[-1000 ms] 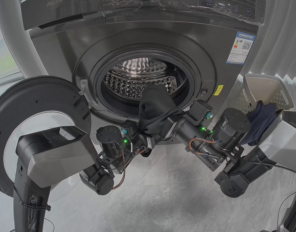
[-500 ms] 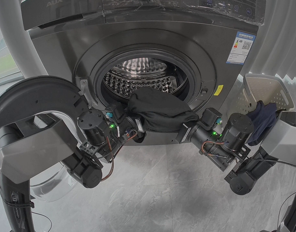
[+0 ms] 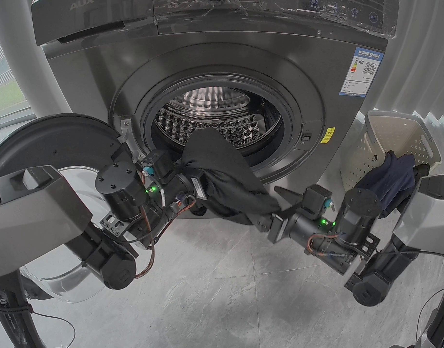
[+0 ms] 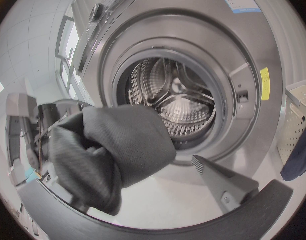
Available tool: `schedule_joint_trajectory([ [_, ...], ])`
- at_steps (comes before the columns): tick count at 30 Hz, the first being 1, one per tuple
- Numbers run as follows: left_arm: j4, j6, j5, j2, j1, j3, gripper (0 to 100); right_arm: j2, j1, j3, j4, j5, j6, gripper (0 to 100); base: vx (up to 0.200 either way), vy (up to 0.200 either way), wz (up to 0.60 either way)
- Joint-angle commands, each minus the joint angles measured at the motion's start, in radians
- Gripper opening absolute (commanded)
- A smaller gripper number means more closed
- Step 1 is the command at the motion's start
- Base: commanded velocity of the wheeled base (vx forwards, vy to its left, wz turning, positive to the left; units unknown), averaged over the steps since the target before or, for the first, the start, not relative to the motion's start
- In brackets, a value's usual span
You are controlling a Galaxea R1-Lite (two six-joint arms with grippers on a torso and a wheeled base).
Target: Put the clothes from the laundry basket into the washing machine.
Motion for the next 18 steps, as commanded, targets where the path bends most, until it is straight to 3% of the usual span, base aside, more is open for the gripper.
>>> schedule_joint_trajectory([
  [1,0.002,0.001,0.001,-0.144,-0.006,0.177,0,-0.094,0.028,0.224,0.001,0.065,-0.041,100,0.000,0.000,0.00],
  [2,-0.001,0.009,-0.009,-0.182,-0.006,0.267,0,-0.108,0.038,0.307,0.001,0.073,-0.045,100,0.000,0.000,0.00],
  [3,-0.001,0.009,-0.009,-0.182,-0.006,0.267,0,-0.108,0.038,0.307,0.001,0.073,-0.045,100,0.000,0.000,0.00],
  [4,-0.004,0.020,-0.027,-0.219,-0.006,0.375,0,-0.111,0.040,0.364,0.001,0.084,-0.045,100,0.000,0.000,0.00],
  [6,-0.005,0.033,-0.087,-0.262,-0.006,0.445,0,-0.111,0.038,0.399,-0.001,0.087,-0.044,100,0.000,0.000,0.00],
  [9,-0.004,0.029,-0.156,-0.309,0.000,0.467,0,-0.105,0.022,0.411,0.001,0.087,-0.047,100,0.000,0.000,0.00],
  [11,-0.005,0.041,-0.154,-0.308,0.003,0.468,0,-0.102,0.022,0.419,0.001,0.087,-0.045,100,0.000,0.000,0.00],
  [18,-0.004,0.040,-0.140,-0.262,0.006,0.478,0,-0.096,0.038,0.466,-0.001,0.090,-0.044,100,0.000,0.000,0.00],
])
